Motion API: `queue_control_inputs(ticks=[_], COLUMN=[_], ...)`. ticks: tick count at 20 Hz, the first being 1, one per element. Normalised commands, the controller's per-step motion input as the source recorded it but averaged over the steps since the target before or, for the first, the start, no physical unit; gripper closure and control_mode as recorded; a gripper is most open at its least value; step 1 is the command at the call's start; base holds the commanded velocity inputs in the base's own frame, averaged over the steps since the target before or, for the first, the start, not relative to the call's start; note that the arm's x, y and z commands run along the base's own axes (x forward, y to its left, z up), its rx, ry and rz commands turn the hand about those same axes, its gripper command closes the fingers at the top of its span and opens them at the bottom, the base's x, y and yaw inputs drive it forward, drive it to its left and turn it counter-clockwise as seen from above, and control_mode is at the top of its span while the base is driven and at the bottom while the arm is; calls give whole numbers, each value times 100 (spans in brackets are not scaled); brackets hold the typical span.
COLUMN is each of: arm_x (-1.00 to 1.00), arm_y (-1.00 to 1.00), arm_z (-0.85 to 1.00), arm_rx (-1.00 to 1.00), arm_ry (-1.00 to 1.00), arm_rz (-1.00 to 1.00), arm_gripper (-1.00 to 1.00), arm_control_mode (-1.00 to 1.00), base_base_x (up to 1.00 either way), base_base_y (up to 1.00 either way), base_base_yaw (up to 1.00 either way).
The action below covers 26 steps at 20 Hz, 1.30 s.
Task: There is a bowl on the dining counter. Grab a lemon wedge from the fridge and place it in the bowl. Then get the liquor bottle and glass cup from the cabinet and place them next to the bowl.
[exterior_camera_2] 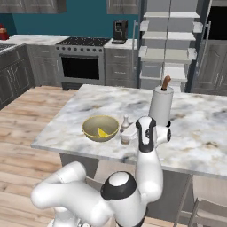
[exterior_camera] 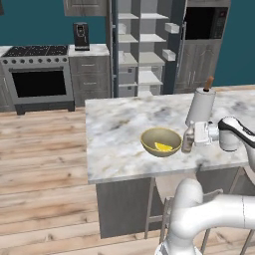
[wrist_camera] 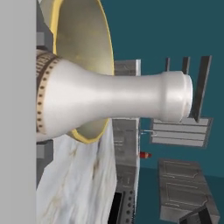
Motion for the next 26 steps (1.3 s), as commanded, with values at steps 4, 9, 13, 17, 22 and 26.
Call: queue_control_inputs(ticks=[4,9,13,17,22,26], arm_x=[1,0,-12,-30,-39,-43], arm_y=[0,0,0,0,-1,0], arm_z=[-25,-8,0,13,35,55], arm_rx=[0,0,0,0,1,0], arm_ry=[0,0,0,-3,0,0], arm_rz=[0,0,0,0,0,0], arm_gripper=[-100,-100,-100,-100,-100,-100], arm_control_mode=[-100,-100,-100,-100,-100,-100], base_base_x=[0,0,0,0,0,0], base_base_y=[0,0,0,0,0,0], base_base_yaw=[0,0,0,0,0,0])
